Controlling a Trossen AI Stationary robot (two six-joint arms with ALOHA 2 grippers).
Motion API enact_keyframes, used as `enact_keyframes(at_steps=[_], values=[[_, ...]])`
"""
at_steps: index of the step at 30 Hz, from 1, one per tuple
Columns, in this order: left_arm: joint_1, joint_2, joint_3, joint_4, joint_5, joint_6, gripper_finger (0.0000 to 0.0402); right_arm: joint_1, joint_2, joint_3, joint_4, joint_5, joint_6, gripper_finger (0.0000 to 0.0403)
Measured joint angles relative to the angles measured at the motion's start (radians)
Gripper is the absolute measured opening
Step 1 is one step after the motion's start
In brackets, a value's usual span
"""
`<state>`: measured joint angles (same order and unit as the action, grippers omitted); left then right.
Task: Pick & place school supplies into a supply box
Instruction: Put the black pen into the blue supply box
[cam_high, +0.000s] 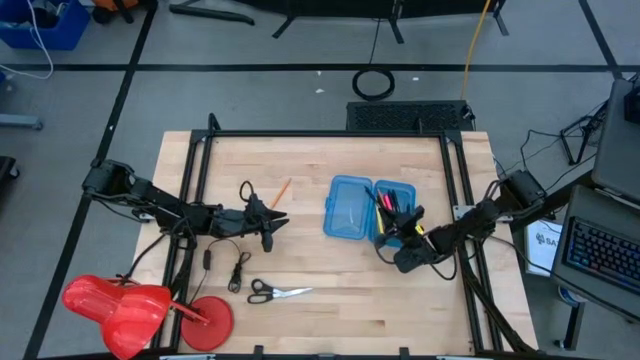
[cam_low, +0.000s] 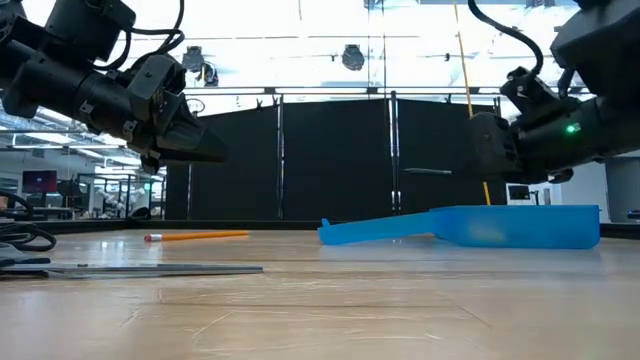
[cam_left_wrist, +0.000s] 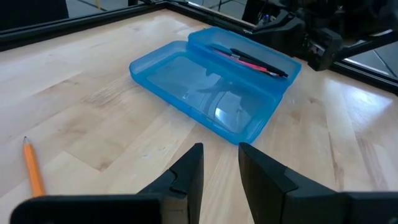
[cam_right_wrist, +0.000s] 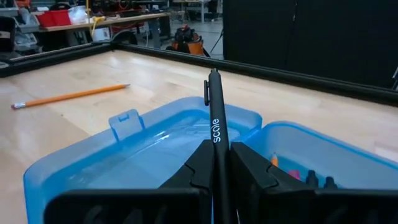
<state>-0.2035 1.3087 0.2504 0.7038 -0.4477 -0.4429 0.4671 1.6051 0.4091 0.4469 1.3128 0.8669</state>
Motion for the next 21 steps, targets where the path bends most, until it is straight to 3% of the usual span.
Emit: enact_keyframes(at_steps=[13, 21], values=[[0.0, 0.0, 0.0, -0.001, 0.0, -0.005, 0.0104, 0.013, 0.0, 0.0, -0.355, -0.013, 0.405, 0.0023], [0.0, 0.0, 0.0, -0.001, -0.006, -0.007, 0.0104, -0.011, 0.0, 0.0, -0.386, -0.118, 0.437, 0.0033]])
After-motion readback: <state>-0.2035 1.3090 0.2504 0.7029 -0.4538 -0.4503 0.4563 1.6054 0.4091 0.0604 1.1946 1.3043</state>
